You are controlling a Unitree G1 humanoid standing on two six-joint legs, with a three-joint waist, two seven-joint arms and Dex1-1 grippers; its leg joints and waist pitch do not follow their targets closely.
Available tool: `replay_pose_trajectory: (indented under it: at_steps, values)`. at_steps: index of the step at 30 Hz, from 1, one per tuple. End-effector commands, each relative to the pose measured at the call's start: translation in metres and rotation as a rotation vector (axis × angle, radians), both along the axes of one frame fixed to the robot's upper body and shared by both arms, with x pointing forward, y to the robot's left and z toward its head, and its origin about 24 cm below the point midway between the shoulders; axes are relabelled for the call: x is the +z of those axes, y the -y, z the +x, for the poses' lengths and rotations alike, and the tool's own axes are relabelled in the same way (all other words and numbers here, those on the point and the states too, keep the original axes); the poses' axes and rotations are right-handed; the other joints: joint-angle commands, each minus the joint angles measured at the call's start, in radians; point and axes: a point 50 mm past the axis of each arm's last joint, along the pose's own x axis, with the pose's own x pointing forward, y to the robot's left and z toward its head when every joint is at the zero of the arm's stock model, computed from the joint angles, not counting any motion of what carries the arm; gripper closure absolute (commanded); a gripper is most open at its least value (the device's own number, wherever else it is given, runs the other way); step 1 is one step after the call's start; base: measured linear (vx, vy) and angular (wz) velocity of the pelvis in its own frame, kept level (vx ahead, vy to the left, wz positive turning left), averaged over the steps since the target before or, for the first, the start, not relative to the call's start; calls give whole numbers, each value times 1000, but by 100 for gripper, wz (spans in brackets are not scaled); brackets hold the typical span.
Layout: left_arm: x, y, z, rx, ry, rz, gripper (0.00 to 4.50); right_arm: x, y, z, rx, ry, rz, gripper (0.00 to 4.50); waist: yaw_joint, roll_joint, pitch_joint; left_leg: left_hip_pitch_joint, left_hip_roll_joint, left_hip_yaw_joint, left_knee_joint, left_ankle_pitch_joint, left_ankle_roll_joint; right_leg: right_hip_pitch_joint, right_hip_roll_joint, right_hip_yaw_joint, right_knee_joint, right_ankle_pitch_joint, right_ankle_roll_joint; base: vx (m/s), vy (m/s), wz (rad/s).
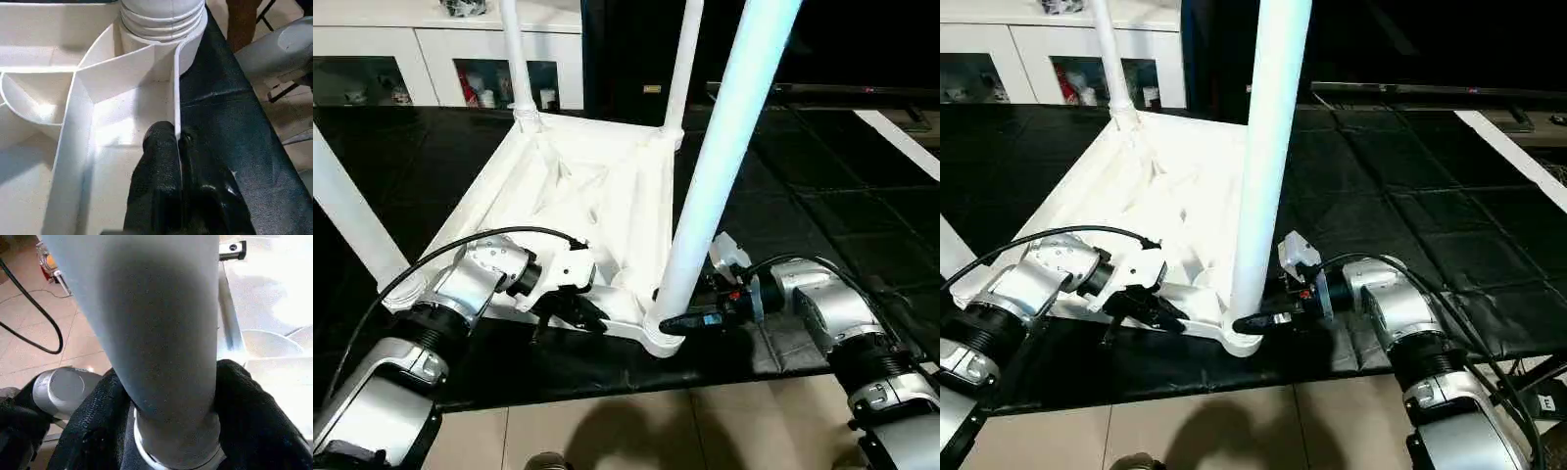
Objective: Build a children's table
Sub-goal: Rotate leg to tighten
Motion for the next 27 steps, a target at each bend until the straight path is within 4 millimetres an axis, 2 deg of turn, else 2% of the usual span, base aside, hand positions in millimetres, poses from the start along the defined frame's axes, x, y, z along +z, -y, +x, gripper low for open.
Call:
replay_pose_trajectory:
  at_steps: [1,5,6,8,9,10,11,12,13,15,16,17,18,22,24,25,27]
  values:
    - [5,7,0,-31,-7,-8,450,1,0,0,7,-9,4,229,-4,2,-68,25,20,4,-68,-232,12,47,-63,40,-66,-147,-243,0,0,0]
    - [6,16,8,80,6,-35,450,-1,-5,0,-78,6,18,238,-6,1,-64,25,21,3,-71,-250,4,45,-65,42,-70,-182,-235,0,0,0]
    - [7,20,10,115,9,-50,450,-2,-7,1,-110,8,30,239,-4,1,-63,29,20,2,-72,-274,-3,43,-67,42,-76,-233,-221,0,0,0]
    - [9,32,15,203,19,-95,450,-6,-17,4,-230,20,24,243,-10,-1,-59,25,18,0,-76,-280,-14,45,-66,43,-79,-274,-203,0,0,0]
    - [10,40,19,265,25,-119,450,-9,-24,9,-338,28,17,245,-14,1,-58,27,18,-1,-77,-290,-21,41,-67,44,-80,-292,-200,0,0,0]
    - [11,48,23,315,33,-137,450,-12,-31,15,-448,24,6,246,-22,-4,-55,24,14,-5,-80,-310,-37,44,-69,41,-85,-358,-179,0,0,0]
    - [11,48,23,315,33,-137,450,-12,-31,15,-448,24,6,246,-33,-2,-55,19,10,-9,-84,-319,-50,49,-70,38,-91,-415,-151,0,0,0]
    - [13,59,28,390,46,-165,450,-14,-42,23,-570,21,-13,251,-44,-1,-57,17,8,-12,-83,-321,-55,51,-71,36,-95,-443,-133,0,0,0]
    - [15,65,31,429,51,-180,450,-14,-50,25,-612,25,-22,251,-50,2,-55,16,6,-11,-83,-325,-56,48,-69,36,-97,-450,-128,0,0,0]
    - [16,69,32,452,53,-189,450,-14,-55,26,-633,29,-26,252,-62,-2,-57,19,2,-12,-79,-329,-53,47,-68,35,-103,-464,-121,0,0,0]
    - [18,75,36,501,74,-192,450,-12,-66,29,-674,45,-26,253,-64,-2,-59,19,2,-11,-78,-317,-41,47,-66,37,-105,-444,-120,0,0,0]
    - [19,79,38,533,89,-193,450,-10,-74,32,-701,58,-27,254,-65,1,-59,22,2,-8,-77,-305,-36,42,-63,40,-102,-406,-133,0,0,0]
    - [21,83,39,559,102,-197,450,-8,-80,34,-723,76,-26,254,-64,0,-63,25,2,-7,-75,-289,-29,44,-62,40,-100,-369,-143,0,0,0]
    - [25,88,41,599,113,-217,450,-1,-92,35,-725,117,-8,255,-62,-1,-66,22,2,-2,-74,-228,-11,49,-55,41,-86,-220,-184,0,0,0]
    - [25,86,40,592,123,-214,450,2,-93,34,-712,109,34,201,-60,1,-69,20,2,-1,-73,-188,7,56,-54,41,-80,-138,-199,0,0,0]
    - [24,85,40,587,126,-209,450,3,-93,34,-714,102,42,188,-61,-3,-69,20,2,0,-73,-182,11,56,-53,41,-79,-121,-203,0,0,0]
    - [23,82,38,578,125,-204,450,2,-90,34,-713,105,37,178,-60,0,-69,20,2,0,-74,-171,21,58,-54,40,-77,-92,-217,0,0,0]
